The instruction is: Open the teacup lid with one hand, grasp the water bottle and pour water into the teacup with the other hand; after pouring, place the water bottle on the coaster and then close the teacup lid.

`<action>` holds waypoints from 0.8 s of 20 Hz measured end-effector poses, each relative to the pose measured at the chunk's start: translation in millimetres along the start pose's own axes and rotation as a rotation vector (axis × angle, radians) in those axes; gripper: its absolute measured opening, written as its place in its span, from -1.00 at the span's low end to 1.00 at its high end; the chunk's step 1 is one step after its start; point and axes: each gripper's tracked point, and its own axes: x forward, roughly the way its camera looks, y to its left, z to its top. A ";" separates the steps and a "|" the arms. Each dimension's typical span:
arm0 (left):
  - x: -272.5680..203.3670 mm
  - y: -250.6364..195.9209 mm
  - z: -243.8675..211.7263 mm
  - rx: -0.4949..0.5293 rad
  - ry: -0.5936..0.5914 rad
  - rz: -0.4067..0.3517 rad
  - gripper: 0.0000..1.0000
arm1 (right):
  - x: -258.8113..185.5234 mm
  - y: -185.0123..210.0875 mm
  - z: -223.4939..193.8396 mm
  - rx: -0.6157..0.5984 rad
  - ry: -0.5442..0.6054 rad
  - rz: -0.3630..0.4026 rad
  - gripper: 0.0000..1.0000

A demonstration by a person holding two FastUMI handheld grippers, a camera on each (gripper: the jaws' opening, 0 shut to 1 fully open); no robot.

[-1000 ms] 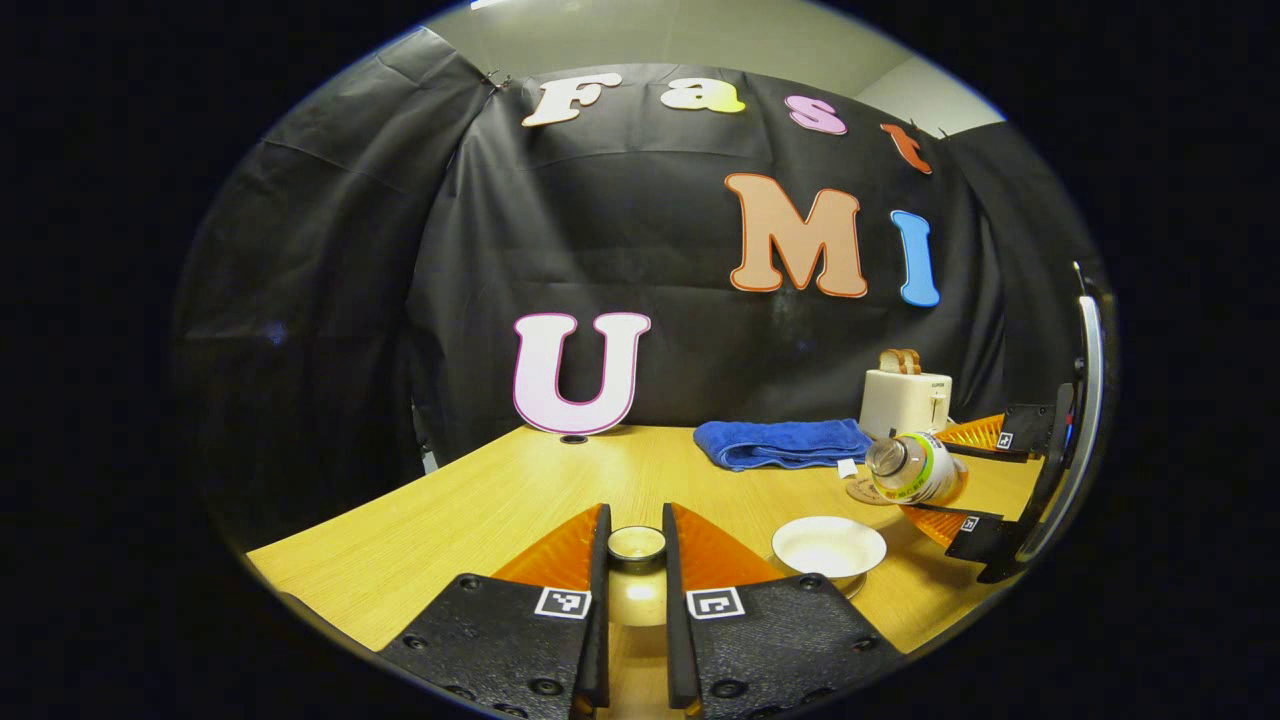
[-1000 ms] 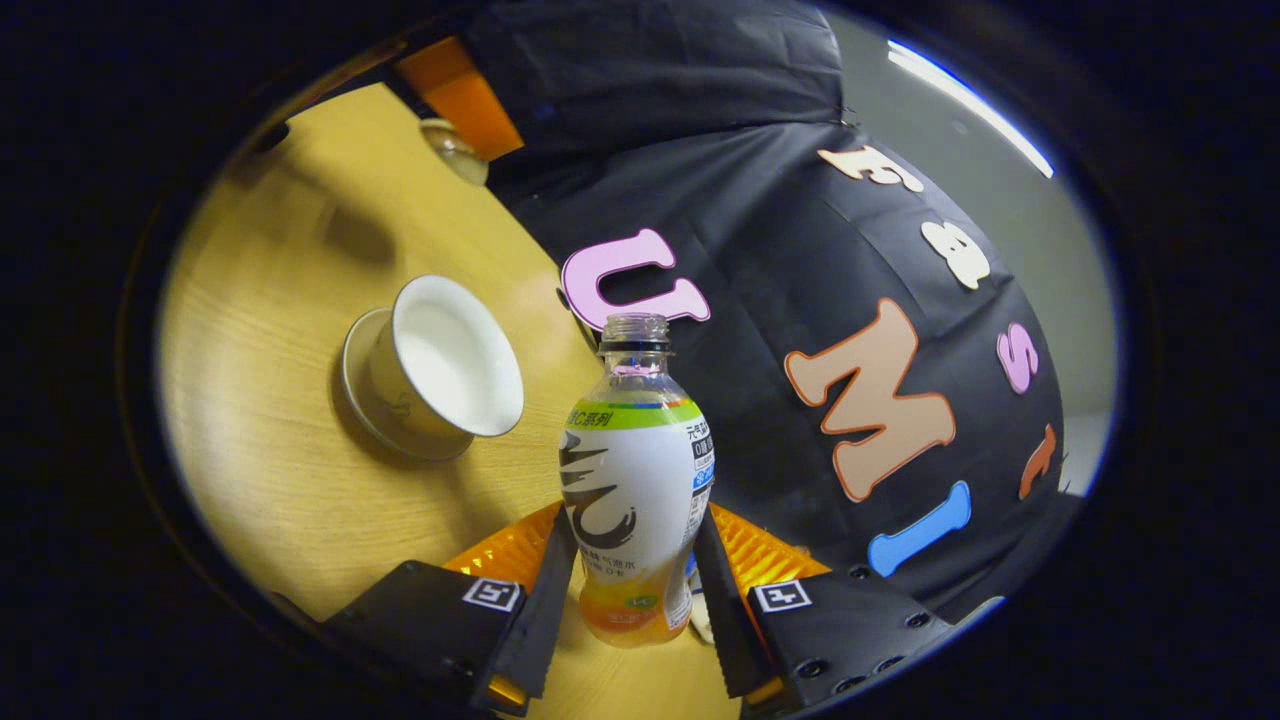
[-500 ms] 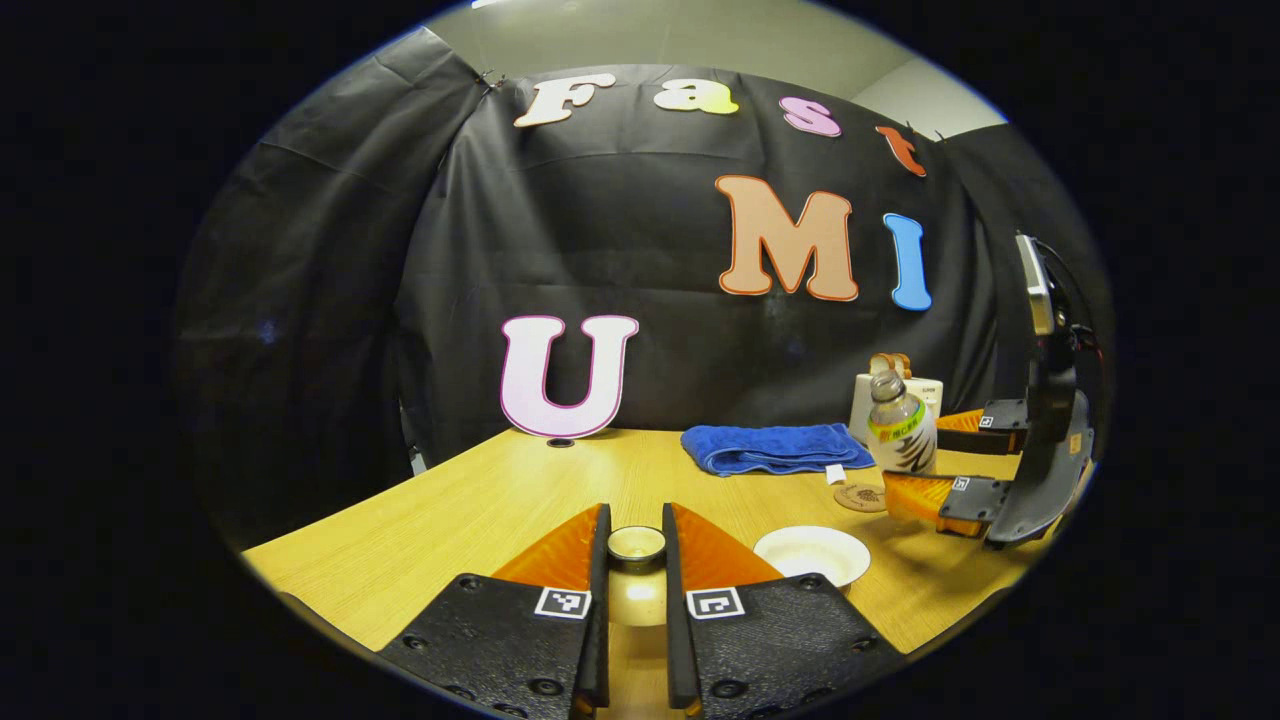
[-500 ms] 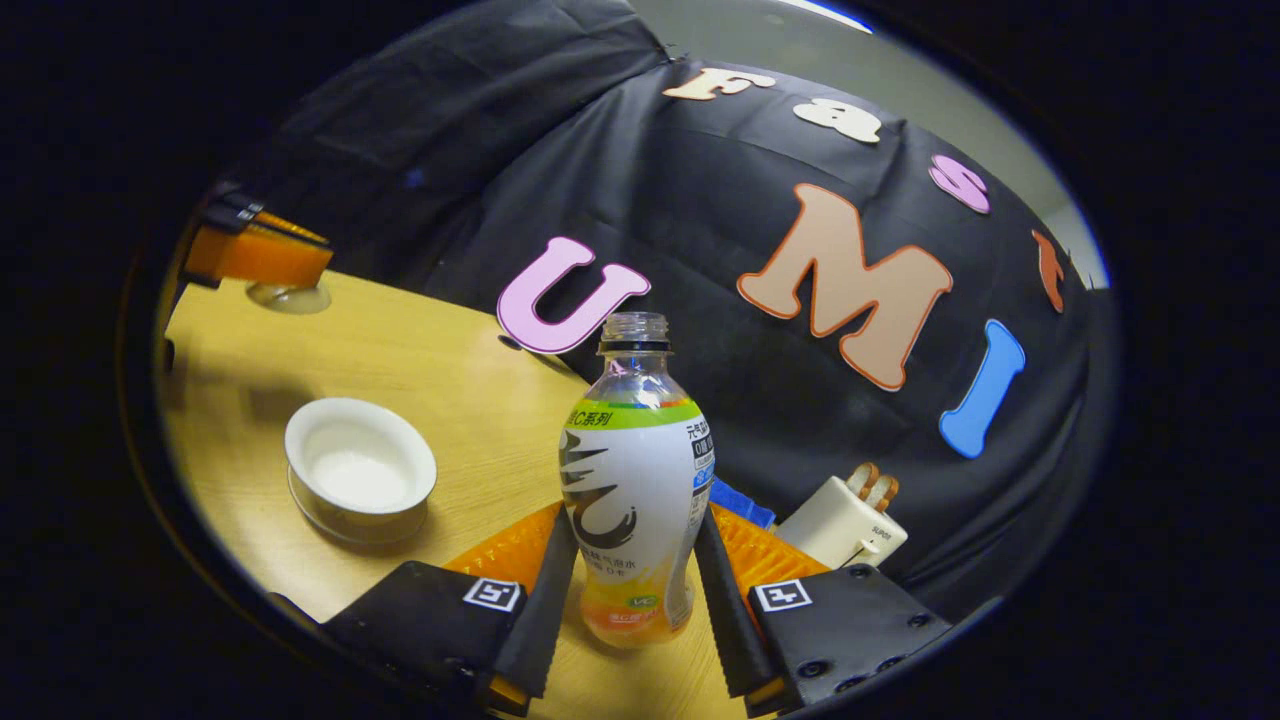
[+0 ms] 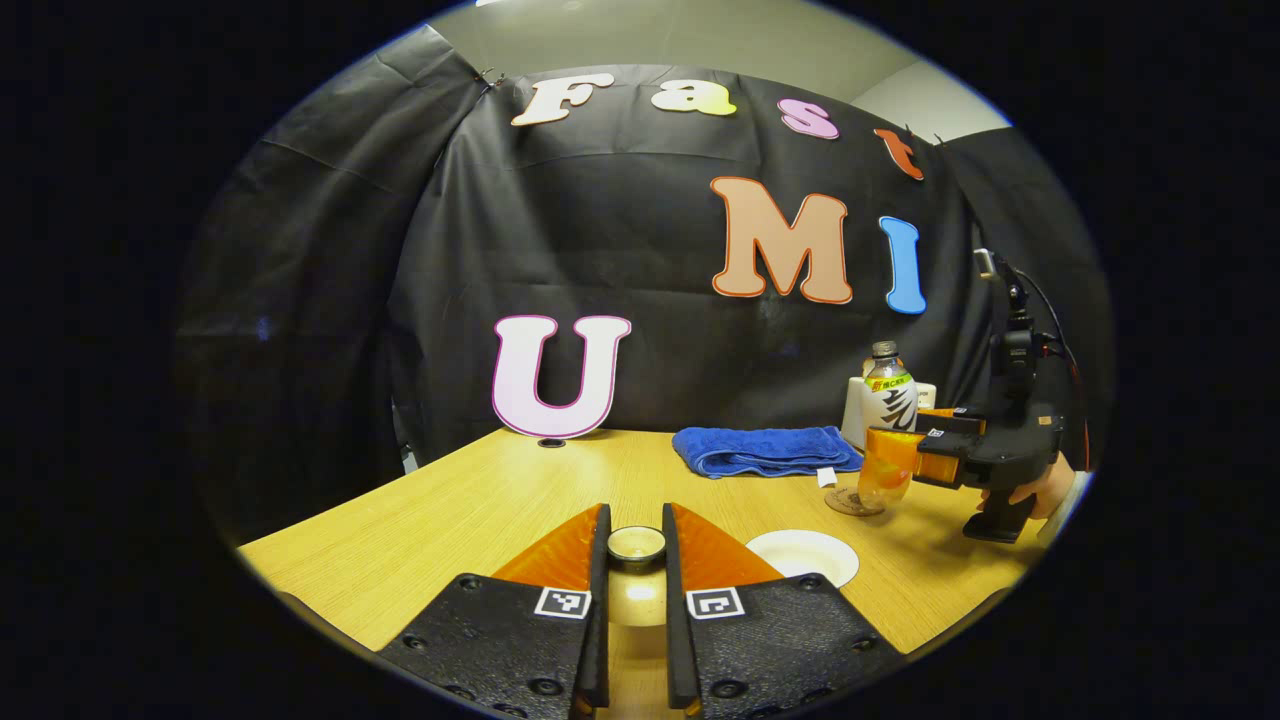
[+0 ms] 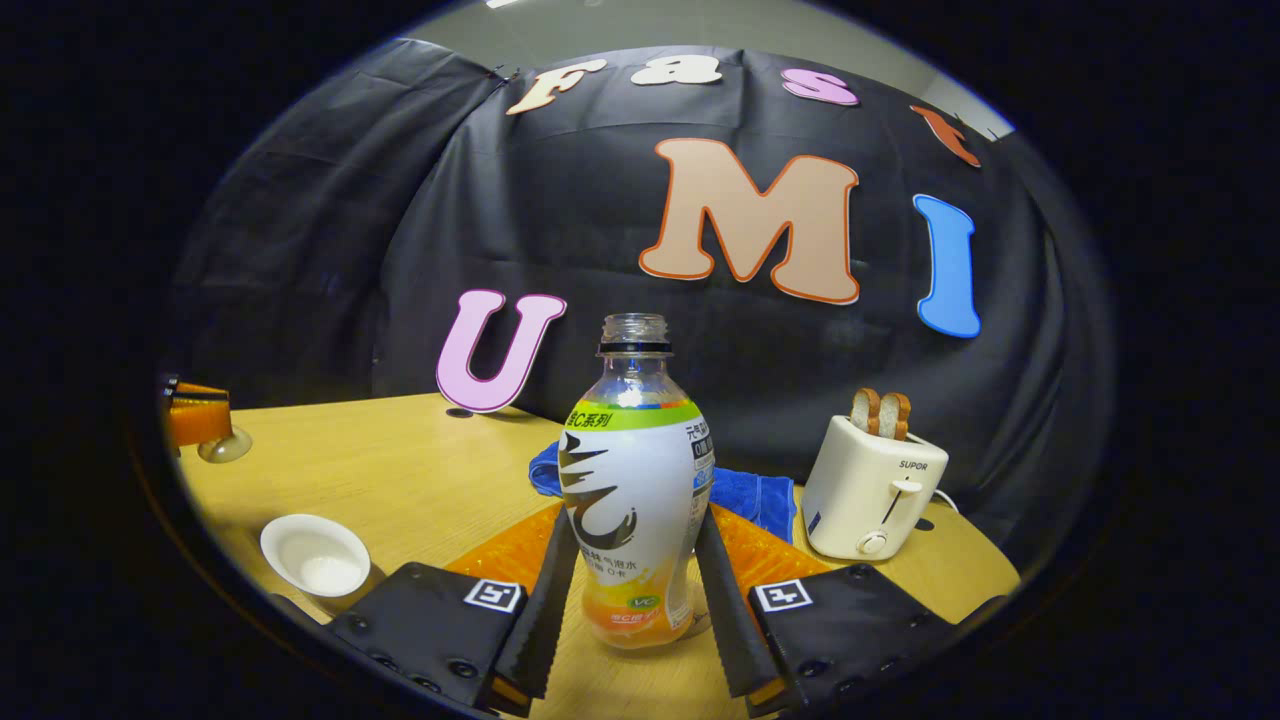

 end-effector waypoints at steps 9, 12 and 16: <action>-1.1 4.2 -2.2 -0.006 0.004 0.008 -0.60 | 34.1 -27.5 -11.2 0.145 -0.025 -0.055 0.39; -1.7 3.7 -3.5 -0.009 0.006 0.006 -0.59 | 40.4 -32.4 -18.8 0.164 -0.018 -0.067 0.39; -0.8 3.1 -1.9 -0.009 0.006 0.005 -0.60 | 43.1 -35.5 -26.8 0.166 -0.005 -0.075 0.39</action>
